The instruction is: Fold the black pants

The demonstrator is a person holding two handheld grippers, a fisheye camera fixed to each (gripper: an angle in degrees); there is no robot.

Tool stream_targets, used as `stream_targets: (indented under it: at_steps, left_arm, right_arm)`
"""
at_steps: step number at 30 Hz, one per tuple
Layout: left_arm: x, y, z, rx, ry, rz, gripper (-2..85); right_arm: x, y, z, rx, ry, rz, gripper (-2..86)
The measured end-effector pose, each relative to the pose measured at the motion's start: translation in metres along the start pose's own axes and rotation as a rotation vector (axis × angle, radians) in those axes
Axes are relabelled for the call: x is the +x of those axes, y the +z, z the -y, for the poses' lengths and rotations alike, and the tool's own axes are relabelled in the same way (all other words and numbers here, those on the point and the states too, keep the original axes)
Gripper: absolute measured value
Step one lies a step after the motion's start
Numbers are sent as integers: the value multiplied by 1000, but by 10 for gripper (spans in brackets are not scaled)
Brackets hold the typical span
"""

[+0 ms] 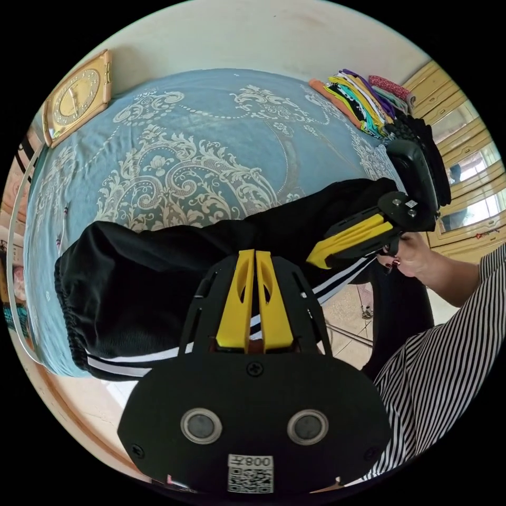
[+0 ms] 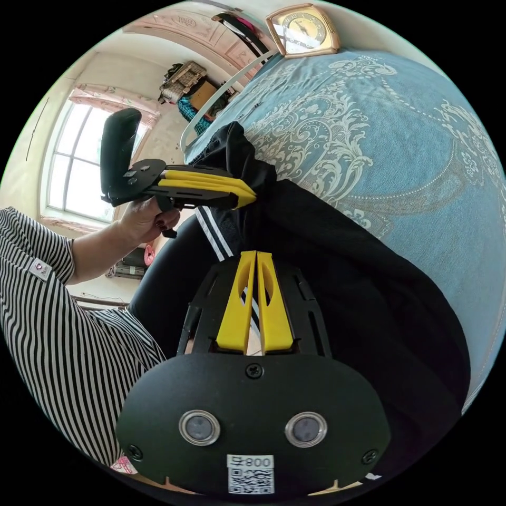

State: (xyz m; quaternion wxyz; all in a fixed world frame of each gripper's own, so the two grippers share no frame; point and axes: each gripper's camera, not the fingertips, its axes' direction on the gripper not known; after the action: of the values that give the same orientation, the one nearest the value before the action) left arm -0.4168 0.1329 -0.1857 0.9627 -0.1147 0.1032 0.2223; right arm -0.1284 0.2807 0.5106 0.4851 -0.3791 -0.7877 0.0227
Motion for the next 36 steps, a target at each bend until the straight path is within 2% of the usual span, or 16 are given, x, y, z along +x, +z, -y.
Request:
stream_targets:
  at_steps: [5, 15, 25, 35, 36]
  left_arm:
    - [-25, -27, -38, 31, -77, -19, 2]
    - [-59, -78, -89, 140, -127, -107, 2]
    - [-92, -117, -130, 240, -144, -167, 2]
    - [-129, -148, -141, 429, -117, -183, 2]
    - [-132, -148, -142, 434, -119, -182, 2]
  right_arm:
    - [-17, -15, 33, 88, -31, -71, 30]
    - [-75, 18, 115, 9, -303, -282, 66]
    - [-98, 14, 175, 33, -372, -428, 15]
    - [-69, -33, 261, 48, -345, -410, 1]
    - [-58, -34, 271, 19, -321, -355, 1]
